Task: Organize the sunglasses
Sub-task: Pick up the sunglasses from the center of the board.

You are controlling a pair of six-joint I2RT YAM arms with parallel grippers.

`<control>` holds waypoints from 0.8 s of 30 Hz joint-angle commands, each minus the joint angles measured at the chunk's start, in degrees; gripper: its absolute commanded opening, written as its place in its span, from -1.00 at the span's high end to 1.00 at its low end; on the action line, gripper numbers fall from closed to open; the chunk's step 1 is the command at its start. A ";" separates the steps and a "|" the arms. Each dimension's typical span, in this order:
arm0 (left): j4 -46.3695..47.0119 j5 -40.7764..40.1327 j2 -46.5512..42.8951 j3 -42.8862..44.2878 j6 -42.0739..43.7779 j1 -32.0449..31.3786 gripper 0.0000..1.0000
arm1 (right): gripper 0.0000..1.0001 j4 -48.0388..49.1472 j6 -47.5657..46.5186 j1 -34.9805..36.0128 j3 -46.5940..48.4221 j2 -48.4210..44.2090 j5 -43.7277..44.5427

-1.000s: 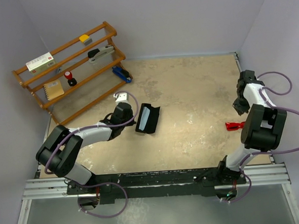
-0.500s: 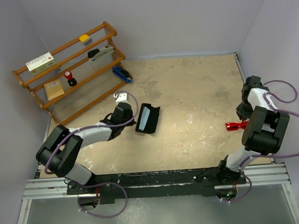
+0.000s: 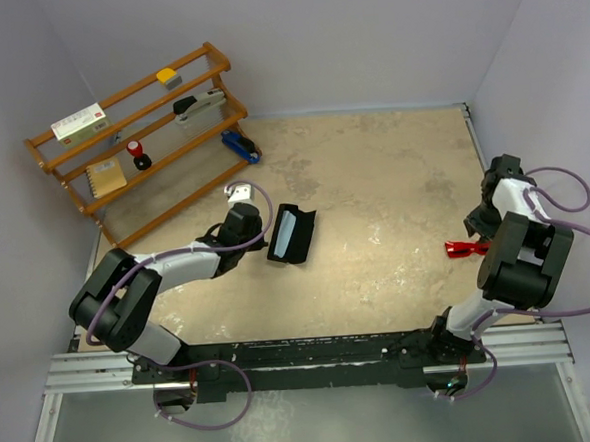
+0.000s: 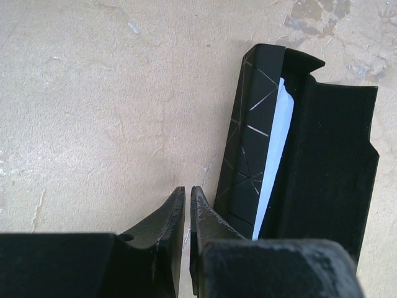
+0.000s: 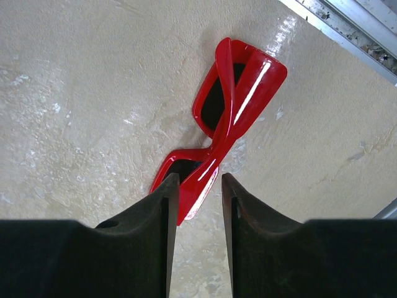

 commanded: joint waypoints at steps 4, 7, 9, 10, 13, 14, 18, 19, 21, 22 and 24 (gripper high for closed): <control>0.53 -0.59 -2.27 0.44 -0.12 -0.22 0.89 | 0.18 0.35 1.33 -1.94 0.09 -1.72 -1.66; 0.44 -0.52 -2.23 0.62 -0.18 -0.18 0.89 | 0.10 0.50 1.68 -3.58 -0.09 -1.22 -3.12; 0.29 -0.54 -2.46 0.55 0.00 -0.22 0.89 | 0.09 0.87 1.72 -4.42 -0.32 -1.03 -3.91; 0.22 -0.57 -2.47 0.61 0.04 -0.22 0.89 | 0.09 0.74 1.77 -4.69 -0.27 -0.77 -4.11; 0.08 -0.75 -2.50 0.76 0.18 -0.22 0.89 | 0.09 0.92 1.83 -4.93 -0.22 -0.26 -4.70; 0.08 -0.68 -2.37 0.80 0.22 -0.22 0.89 | 0.09 1.02 1.97 -4.95 -0.30 -0.07 -4.85; 0.15 -0.75 -2.07 0.71 0.17 -0.22 0.89 | 0.10 1.48 2.04 -5.17 -0.51 0.82 -5.38; 0.27 -0.82 -2.05 0.55 0.19 -0.22 0.89 | 0.10 1.42 2.07 -5.21 -0.39 1.20 -5.58; 0.35 -0.93 -2.01 0.31 0.17 -0.20 0.89 | 0.10 1.45 2.11 -5.31 -0.26 1.84 -5.87; 0.30 -0.93 -2.02 0.28 0.19 -0.22 0.89 | 0.10 1.54 2.10 -5.31 -0.30 2.15 -5.94; 0.27 -1.02 -2.04 0.28 0.17 -0.22 0.89 | 0.10 1.58 2.12 -5.37 -0.17 2.74 -6.17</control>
